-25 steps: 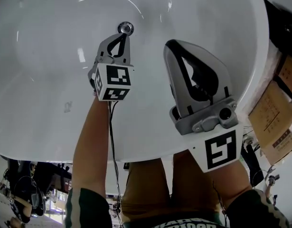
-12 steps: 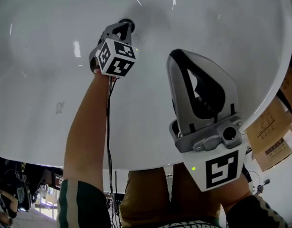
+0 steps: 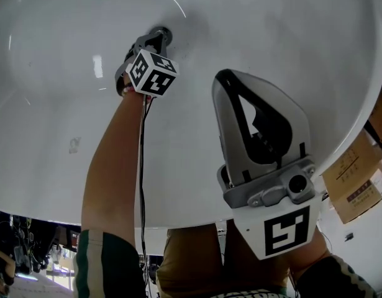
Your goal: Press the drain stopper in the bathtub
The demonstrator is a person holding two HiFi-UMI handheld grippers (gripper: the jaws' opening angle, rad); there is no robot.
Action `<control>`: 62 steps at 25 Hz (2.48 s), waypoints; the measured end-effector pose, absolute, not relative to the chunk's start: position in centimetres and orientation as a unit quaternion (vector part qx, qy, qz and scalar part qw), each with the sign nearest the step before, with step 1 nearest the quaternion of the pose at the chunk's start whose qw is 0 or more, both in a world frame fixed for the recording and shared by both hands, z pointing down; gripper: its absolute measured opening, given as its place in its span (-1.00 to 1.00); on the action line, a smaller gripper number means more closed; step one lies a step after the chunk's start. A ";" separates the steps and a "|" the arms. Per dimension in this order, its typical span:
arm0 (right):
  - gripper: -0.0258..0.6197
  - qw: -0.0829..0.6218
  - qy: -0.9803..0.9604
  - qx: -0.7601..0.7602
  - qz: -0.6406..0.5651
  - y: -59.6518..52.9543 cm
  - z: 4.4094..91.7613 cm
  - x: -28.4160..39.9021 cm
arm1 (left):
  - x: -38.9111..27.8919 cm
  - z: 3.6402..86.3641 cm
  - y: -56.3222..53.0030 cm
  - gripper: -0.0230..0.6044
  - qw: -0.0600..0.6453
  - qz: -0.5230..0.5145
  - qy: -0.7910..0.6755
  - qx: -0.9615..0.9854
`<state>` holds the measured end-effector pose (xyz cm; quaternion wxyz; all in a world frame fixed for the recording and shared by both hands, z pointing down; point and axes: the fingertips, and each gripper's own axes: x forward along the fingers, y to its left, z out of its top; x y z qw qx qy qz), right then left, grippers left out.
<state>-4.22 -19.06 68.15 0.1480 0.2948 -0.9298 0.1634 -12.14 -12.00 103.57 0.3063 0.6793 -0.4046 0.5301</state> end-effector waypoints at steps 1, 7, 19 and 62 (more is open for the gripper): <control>-0.89 0.149 -0.931 0.292 0.160 -19.0 68.1 -4.3 | -12.2 103.9 -11.9 -0.91 0.307 0.534 -0.401 0.678; -0.89 0.157 -0.933 0.287 0.154 -18.9 68.3 -4.2 | -12.0 104.7 -12.0 -0.91 0.311 0.541 -0.391 0.677; -0.88 0.170 -0.932 0.279 0.157 -18.6 68.7 -4.3 | -11.5 104.8 -12.6 -0.90 0.349 0.587 -0.351 0.640; -0.89 0.155 -0.931 0.303 0.132 -18.7 67.5 -3.6 | -11.2 101.8 -13.0 -0.90 0.315 0.540 -0.410 0.665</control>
